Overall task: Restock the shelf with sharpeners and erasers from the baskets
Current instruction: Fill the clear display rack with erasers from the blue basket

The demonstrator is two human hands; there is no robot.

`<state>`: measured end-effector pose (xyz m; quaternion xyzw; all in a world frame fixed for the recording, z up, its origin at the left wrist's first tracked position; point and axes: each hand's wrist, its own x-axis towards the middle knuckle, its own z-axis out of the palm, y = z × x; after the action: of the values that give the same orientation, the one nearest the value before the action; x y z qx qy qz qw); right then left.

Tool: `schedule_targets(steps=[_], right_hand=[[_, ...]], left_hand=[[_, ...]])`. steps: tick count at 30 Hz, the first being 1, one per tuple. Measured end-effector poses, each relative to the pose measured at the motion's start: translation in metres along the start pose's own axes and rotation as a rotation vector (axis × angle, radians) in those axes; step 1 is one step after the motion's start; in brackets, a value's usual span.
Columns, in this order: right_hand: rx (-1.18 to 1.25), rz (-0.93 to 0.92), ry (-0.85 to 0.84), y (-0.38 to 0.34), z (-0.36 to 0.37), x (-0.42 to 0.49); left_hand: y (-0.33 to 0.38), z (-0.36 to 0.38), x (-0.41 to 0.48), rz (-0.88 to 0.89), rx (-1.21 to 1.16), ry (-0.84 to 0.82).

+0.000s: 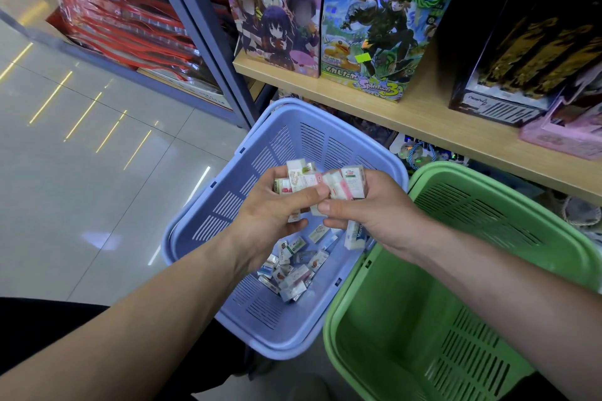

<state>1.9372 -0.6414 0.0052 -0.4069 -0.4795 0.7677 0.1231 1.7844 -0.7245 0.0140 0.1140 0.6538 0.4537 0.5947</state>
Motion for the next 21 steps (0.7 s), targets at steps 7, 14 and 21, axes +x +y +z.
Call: schedule_targets(steps=[7,14,21], right_hand=[[0.025,-0.004,0.003,0.0000,-0.0002,0.0005],[0.009,-0.004,0.026,-0.0003,-0.0005,0.0003],[-0.052,0.016,0.102,0.0025,-0.0031,0.0029]], left_hand=[[0.0021,-0.0050,0.0020,-0.021,-0.056,0.002],[0.0015,-0.0045,0.0001,-0.003,-0.031,-0.028],[0.0026,-0.0051,-0.0005,-0.012,-0.011,-0.025]])
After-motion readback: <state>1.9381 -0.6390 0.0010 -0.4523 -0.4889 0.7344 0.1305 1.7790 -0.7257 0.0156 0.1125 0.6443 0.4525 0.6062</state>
